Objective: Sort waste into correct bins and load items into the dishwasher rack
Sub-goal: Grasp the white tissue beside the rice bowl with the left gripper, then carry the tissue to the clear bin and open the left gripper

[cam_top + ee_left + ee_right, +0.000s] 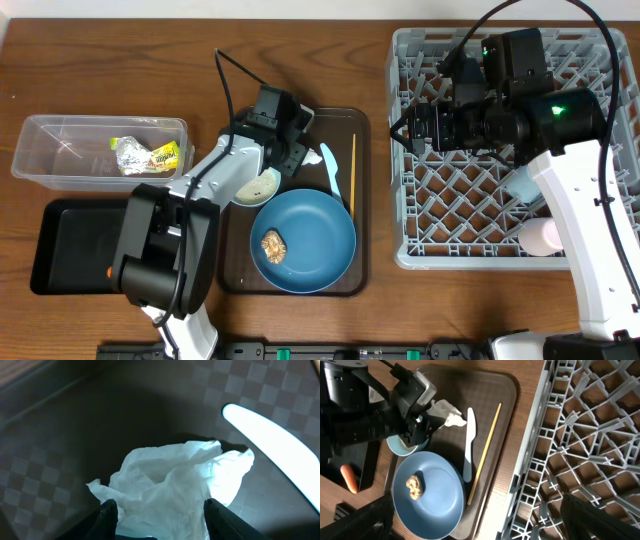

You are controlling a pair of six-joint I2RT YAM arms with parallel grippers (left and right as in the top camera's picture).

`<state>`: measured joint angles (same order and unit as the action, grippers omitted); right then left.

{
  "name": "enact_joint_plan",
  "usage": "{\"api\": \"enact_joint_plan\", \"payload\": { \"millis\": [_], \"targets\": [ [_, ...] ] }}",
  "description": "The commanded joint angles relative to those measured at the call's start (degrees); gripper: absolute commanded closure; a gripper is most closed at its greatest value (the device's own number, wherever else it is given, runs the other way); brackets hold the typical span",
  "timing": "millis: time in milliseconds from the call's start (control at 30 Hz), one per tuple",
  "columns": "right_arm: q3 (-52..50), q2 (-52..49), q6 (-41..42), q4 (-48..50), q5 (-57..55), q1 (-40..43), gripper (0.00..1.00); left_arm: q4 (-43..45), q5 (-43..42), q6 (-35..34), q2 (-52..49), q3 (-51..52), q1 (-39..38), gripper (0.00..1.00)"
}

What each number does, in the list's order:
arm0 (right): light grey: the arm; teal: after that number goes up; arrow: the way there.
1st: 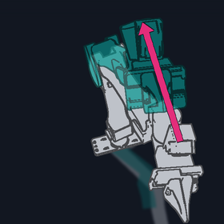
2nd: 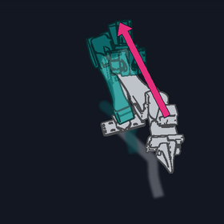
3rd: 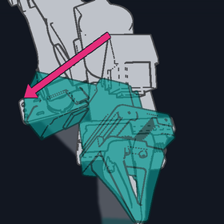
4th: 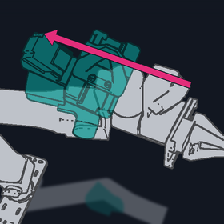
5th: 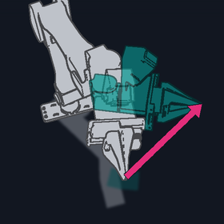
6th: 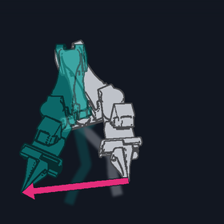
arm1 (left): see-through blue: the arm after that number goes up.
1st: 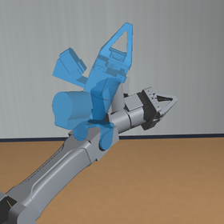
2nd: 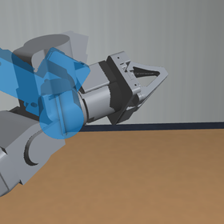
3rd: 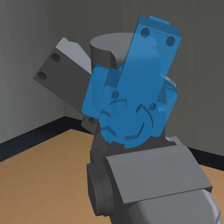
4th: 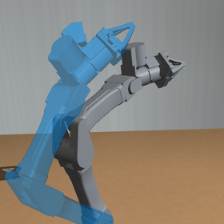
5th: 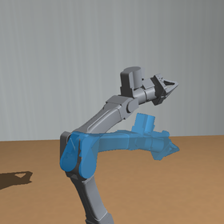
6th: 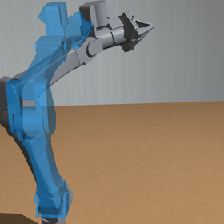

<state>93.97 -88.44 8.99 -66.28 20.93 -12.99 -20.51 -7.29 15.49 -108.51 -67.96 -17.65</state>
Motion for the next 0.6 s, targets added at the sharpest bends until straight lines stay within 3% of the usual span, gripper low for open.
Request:
{"api": "enact_joint_plan", "payload": {
  "millis": [0, 167, 367, 567],
  "targets": [
    [0.0, -0.1, 0.4, -0.2, -0.2, -0.2, 0.01, -0.1, 0.5, 0.8, -0.5, 0.2, 0.2, 0.44],
    [0.0, -0.1, 0.4, -0.2, -0.2, -0.2, 0.01, 0.6, 0.4, 0.8, -1.4, 0.2, 0.2, 0.59],
    [0.0, -0.1, 0.4, -0.8, -0.2, -0.2, 0.01, 1.5, -0.2, 0.8, -4.1, 0.2, 0.2, 0.64],
    [0.0, -0.1, 0.4, -0.8, -0.1, -0.2, 0.01, 1.9, -0.2, 0.2, -3.3, -0.5, 0.2, 0.94]
  ]
}}
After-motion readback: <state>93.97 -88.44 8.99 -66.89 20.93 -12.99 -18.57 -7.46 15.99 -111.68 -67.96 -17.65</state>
